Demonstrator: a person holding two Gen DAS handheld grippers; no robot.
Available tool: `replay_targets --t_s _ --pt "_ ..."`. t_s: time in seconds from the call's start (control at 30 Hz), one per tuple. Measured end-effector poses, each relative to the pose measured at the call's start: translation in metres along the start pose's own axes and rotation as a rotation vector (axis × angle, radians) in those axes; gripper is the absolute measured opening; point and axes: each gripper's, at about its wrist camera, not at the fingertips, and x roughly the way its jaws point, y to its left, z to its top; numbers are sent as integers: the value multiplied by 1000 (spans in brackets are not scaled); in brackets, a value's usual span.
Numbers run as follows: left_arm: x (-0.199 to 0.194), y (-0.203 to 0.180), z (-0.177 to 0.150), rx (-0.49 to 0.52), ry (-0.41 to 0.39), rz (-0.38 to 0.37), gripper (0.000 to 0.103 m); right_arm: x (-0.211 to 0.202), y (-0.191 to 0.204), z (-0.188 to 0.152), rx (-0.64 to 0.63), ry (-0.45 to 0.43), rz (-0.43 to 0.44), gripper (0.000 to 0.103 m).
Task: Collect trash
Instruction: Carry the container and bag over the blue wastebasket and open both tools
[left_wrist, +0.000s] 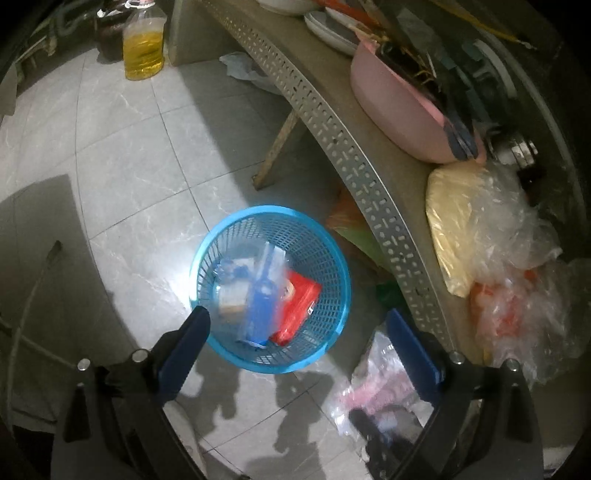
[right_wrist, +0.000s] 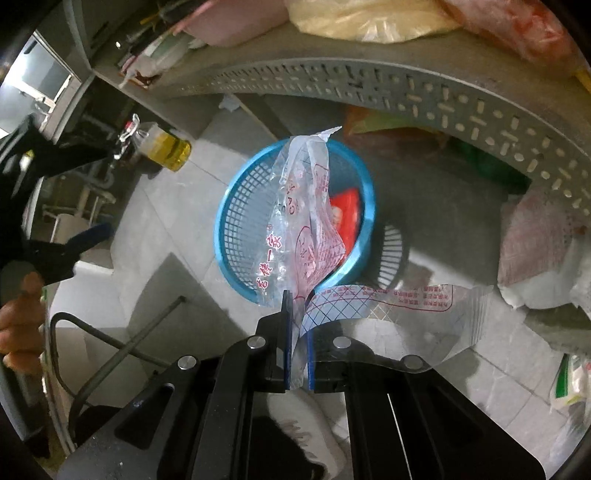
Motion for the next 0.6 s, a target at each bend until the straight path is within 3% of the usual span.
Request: replay_targets --t_s 0.13,0.3,0.43,0.6 --pt "-34 7 -2 42 -66 -7 94 12 5 8 -34 3 -21 6" --pt "-92 20 -13 75 -166 -14 94 27 25 28 -131 -29 -95 14" --pt "-149 44 -37 71 -267 -49 94 44 32 39 -238 -83 -149 55" --pt "-204 74 -78 83 -392 -32 94 47 14 33 -208 -85 -211 58"
